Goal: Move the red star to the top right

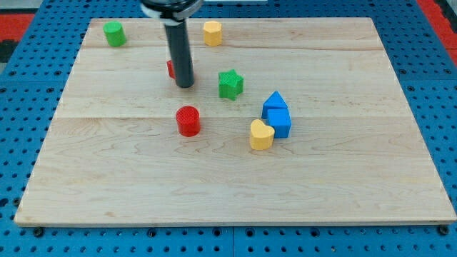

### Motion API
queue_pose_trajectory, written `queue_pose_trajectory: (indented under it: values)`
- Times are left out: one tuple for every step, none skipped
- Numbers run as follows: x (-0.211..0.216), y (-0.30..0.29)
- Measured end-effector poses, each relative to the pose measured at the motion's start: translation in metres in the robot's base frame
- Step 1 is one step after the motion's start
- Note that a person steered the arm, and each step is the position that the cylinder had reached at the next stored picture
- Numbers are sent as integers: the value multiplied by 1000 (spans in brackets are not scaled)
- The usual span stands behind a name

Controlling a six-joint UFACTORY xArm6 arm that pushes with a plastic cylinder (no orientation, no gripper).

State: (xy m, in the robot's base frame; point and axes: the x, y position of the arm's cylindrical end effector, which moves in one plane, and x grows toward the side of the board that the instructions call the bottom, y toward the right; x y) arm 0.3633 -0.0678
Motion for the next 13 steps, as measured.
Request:
queue_pose_trajectory:
  values:
    - [0,-4]
    - [0,-29]
    - [-4,-34]
    - [-3,-106]
    - [-28,-26]
    - [-62,77]
    - [-63,41]
    - [-79,48]
    - [-91,111]
    - [-95,199]
    - [-82,173]
    - [-93,93]
    - [-113,111]
